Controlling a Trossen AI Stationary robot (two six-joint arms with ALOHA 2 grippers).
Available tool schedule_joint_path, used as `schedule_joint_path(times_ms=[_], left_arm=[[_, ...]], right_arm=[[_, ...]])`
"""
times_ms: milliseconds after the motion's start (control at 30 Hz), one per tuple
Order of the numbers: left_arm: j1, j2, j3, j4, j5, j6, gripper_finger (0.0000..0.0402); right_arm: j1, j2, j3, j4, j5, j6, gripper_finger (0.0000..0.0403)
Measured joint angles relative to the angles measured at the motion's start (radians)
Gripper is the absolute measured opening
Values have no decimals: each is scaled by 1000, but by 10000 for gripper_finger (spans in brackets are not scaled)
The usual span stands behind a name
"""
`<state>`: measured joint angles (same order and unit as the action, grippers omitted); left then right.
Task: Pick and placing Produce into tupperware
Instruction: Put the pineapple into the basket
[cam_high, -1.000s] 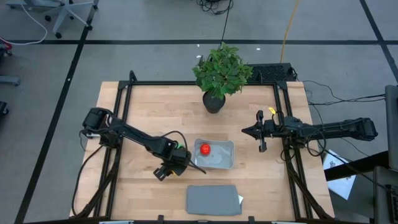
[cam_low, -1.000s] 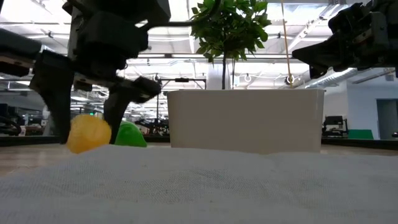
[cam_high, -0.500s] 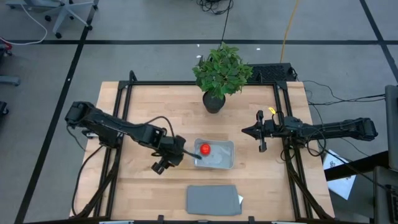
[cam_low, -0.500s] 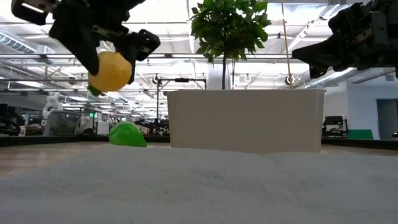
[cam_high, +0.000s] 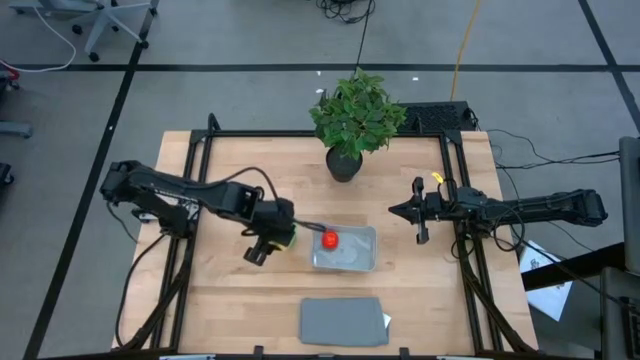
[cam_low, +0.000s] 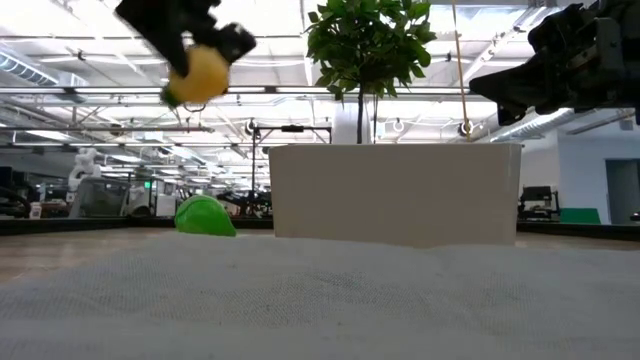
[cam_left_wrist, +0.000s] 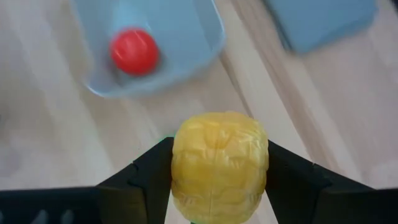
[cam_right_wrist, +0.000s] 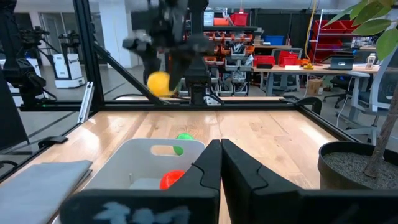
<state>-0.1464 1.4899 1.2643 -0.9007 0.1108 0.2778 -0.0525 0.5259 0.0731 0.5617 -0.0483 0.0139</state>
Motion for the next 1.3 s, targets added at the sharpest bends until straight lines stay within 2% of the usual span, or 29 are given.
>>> schedule_joint_path(times_ms=[200,400,600,833,1100,1300], left_arm=[[41,0,104,-13,-25,-15,212],[78,3,121,-5,-26,-26,212],[94,80,121,110,-25,-47,212],[94,171,121,220,46,2,212],[117,213,123,337,57,12,212],[138,229,234,307,74,7,212]], right_arm=[[0,0,0,-4,0,0,0],[0,0,0,-5,0,0,0],[0,0,0,-4,0,0,0],[0,1,0,-5,0,0,0],[0,1,0,-5,0,-3,0],[0,1,0,-5,0,-4,0]])
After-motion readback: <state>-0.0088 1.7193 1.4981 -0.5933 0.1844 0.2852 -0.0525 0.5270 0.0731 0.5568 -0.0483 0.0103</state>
